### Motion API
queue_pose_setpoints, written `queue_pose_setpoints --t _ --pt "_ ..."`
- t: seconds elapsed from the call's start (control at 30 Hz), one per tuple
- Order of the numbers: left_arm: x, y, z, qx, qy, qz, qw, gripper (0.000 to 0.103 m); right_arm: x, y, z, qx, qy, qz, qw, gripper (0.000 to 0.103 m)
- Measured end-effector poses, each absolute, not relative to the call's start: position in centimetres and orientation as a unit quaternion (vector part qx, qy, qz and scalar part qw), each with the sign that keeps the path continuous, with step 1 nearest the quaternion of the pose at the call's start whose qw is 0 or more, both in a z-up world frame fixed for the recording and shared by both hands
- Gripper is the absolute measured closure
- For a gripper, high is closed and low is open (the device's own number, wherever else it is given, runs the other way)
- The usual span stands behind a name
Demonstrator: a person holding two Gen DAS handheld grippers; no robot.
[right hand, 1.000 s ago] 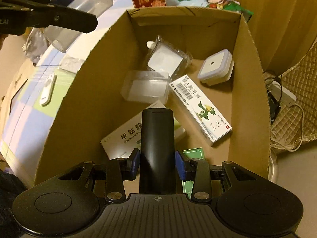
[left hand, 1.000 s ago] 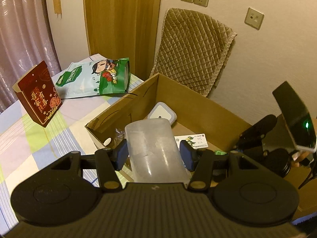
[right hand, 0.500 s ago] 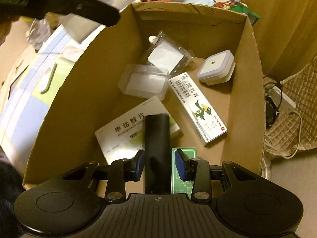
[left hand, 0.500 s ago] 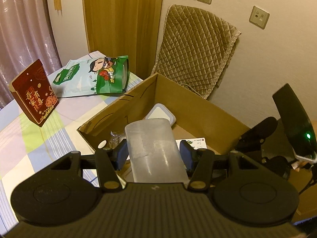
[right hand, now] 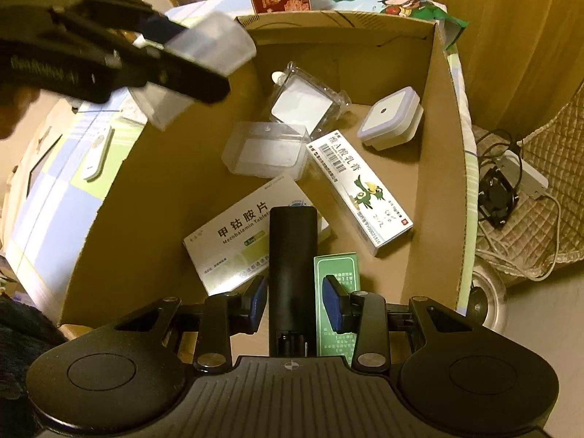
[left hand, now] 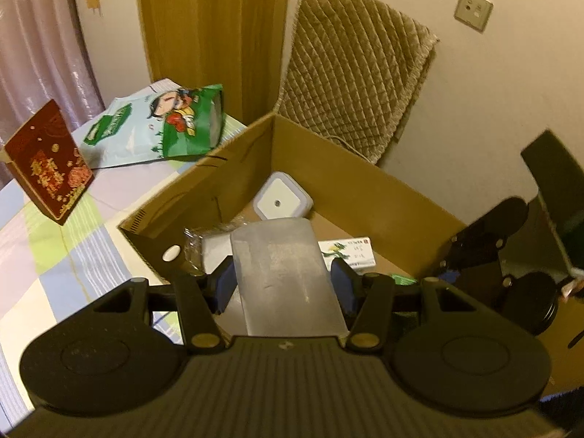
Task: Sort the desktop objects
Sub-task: 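Lower the black remote into the box with the right gripper while the left gripper lowers the cup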
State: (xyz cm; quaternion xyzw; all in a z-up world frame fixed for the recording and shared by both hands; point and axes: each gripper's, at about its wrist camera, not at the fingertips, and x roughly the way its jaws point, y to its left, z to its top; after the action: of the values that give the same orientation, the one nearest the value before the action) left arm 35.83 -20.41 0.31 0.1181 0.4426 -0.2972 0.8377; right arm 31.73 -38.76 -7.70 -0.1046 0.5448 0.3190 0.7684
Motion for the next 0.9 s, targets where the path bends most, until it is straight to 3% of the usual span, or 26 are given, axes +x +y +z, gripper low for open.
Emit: queue_pose_setpoints --t 0.9 --pt "30.2 -25.8 -5.2 0.258 0.492 -0.421 0.717 0.052 29.7 -42.8 -4.8 -0.086 0.541 0.298 0.782 0.065"
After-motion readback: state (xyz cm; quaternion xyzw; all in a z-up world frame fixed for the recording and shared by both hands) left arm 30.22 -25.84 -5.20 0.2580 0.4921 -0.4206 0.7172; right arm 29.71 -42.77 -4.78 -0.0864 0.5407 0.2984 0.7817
